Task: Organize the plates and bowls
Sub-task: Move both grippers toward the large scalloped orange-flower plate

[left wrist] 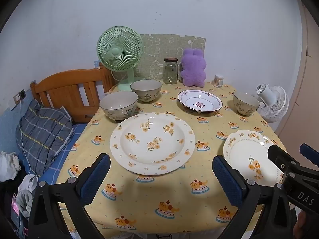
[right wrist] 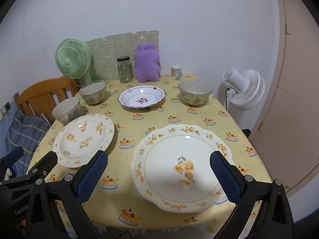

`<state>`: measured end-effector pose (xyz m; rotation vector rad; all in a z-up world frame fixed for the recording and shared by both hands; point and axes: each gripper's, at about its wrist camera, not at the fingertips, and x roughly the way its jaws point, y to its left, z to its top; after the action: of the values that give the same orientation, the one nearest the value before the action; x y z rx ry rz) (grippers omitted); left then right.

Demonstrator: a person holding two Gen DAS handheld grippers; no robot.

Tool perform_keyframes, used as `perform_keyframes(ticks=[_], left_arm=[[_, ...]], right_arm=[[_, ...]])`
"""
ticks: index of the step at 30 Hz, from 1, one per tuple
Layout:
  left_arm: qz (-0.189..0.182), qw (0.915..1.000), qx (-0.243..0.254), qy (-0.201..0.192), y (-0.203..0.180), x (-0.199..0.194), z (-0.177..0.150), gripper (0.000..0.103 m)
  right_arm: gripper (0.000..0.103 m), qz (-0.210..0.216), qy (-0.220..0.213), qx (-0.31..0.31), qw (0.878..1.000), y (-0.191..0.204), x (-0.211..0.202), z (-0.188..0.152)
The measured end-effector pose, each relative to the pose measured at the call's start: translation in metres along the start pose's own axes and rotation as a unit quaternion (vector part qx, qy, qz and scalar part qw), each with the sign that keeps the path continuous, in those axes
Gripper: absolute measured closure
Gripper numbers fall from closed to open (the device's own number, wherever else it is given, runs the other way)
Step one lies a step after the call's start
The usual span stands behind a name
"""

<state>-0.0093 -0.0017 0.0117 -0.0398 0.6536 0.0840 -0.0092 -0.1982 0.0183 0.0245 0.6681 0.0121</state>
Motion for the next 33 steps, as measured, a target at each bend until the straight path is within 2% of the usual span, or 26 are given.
perform_keyframes(ticks=[22,33], left_arm=[[-0.012,0.9999,0.000,-0.002,0.007,0.004,0.002,0.000],[-0.036,0.9992,0.015,0.006,0.001,0.014,0.004,0.004]], right_arm=[[0.000,0.004,-0.004,0.003,1.000,0.007,0.001,0.000],[0.000,-0.021,0.003,0.010,1.000,0.010,-0.001,-0.004]])
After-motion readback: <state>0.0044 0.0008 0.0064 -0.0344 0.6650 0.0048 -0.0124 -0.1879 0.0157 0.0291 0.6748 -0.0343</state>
